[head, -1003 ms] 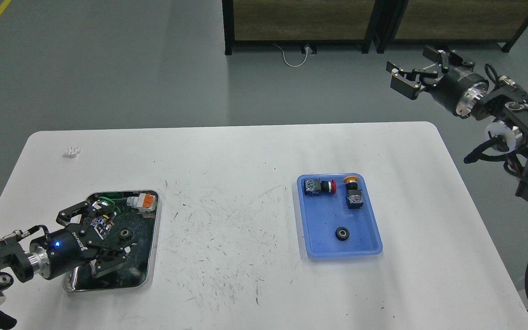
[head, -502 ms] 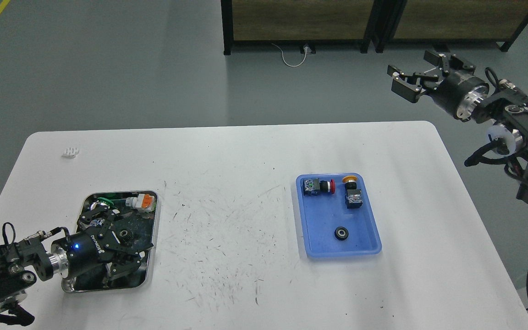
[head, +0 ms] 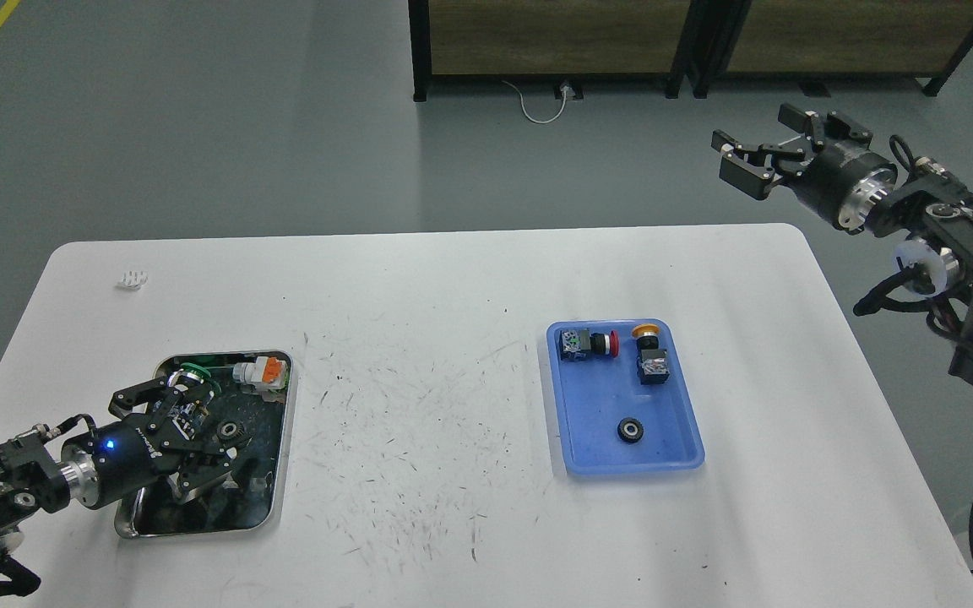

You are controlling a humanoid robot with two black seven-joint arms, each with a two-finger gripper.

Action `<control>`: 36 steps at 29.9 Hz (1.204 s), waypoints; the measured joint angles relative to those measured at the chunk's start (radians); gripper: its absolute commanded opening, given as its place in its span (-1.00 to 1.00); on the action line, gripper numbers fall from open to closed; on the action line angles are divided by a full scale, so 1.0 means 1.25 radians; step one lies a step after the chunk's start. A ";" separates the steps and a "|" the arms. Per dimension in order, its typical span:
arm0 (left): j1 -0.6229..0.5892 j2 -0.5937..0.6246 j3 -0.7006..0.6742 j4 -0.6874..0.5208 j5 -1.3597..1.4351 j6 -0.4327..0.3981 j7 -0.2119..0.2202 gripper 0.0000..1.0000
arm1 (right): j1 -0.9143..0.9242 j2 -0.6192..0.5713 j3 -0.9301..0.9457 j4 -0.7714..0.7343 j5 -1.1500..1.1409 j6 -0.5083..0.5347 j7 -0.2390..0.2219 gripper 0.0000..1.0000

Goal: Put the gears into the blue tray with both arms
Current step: 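Grasp a second black ring in the metal tray with the left gripper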

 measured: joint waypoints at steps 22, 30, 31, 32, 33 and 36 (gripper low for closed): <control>0.005 -0.040 0.031 0.054 0.001 0.001 0.000 0.31 | -0.003 0.001 -0.001 0.000 -0.004 0.000 0.000 0.99; 0.003 -0.058 0.035 0.072 0.000 0.000 0.000 0.14 | -0.004 -0.001 -0.001 0.000 -0.003 0.000 0.000 0.99; 0.002 -0.058 0.035 0.072 0.000 0.000 0.000 0.12 | -0.004 -0.001 -0.001 0.000 -0.003 0.000 0.000 0.99; 0.001 -0.058 0.035 0.072 0.000 0.000 0.000 0.11 | -0.004 -0.001 -0.001 0.000 -0.003 0.000 0.000 0.99; 0.001 -0.058 0.035 0.072 0.000 0.000 0.000 0.10 | -0.004 -0.001 -0.001 0.000 -0.003 0.000 0.000 0.99; 0.001 -0.056 0.035 0.075 0.000 0.000 0.000 0.07 | -0.005 -0.001 -0.001 0.000 -0.003 0.000 0.000 0.99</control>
